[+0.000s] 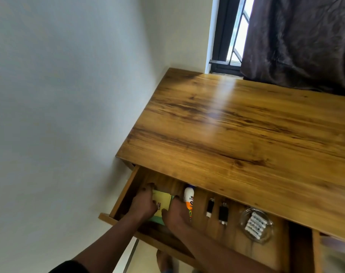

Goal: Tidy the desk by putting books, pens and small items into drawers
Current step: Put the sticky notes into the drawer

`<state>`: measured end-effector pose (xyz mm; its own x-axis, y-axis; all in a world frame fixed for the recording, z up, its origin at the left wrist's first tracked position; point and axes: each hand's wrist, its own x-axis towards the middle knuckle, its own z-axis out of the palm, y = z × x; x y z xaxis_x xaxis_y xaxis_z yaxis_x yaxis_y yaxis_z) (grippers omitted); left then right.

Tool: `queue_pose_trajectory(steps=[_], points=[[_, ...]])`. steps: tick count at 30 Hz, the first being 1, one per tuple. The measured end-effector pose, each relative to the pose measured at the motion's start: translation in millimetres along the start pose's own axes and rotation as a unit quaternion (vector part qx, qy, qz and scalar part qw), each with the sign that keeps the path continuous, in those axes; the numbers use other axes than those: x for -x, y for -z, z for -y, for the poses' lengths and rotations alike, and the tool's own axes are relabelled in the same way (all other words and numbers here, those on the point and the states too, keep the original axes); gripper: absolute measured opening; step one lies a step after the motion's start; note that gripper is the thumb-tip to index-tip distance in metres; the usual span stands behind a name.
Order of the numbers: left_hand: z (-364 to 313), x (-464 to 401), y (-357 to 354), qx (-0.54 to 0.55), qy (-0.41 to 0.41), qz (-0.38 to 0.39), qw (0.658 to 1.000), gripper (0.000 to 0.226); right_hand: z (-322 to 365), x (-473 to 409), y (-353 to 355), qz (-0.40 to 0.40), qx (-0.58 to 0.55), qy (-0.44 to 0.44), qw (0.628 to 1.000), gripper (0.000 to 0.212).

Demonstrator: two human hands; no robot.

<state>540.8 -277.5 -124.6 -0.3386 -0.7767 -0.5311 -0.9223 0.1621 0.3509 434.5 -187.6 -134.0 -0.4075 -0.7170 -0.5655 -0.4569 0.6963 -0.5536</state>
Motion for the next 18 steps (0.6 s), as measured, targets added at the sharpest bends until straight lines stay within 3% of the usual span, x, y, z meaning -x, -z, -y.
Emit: queue_pose_trajectory(steps=[2,8,12,18], points=[[1.9,-2.7,2.8,-0.018,-0.024,0.004,1.0,0.068,4.5,-1.9,-3.2,-0.015,0.015,-0.001,1.0,0.038],[5.5,-8.9,12.0,-0.045,-0.077,0.009,0.996,0.044,15.0,-4.8,-14.6,-0.056,-0.008,-0.039,0.998,0.048],[9.1,-9.9,12.0,-0.082,-0.087,0.012,0.993,0.04,17.7,-5.0,-18.0,-0.073,0.026,-0.044,0.996,0.036],[12.7,-8.7,12.2,-0.089,-0.123,0.018,0.988,0.039,19.6,-3.9,-21.9,-0.092,0.032,-0.047,0.994,0.035]])
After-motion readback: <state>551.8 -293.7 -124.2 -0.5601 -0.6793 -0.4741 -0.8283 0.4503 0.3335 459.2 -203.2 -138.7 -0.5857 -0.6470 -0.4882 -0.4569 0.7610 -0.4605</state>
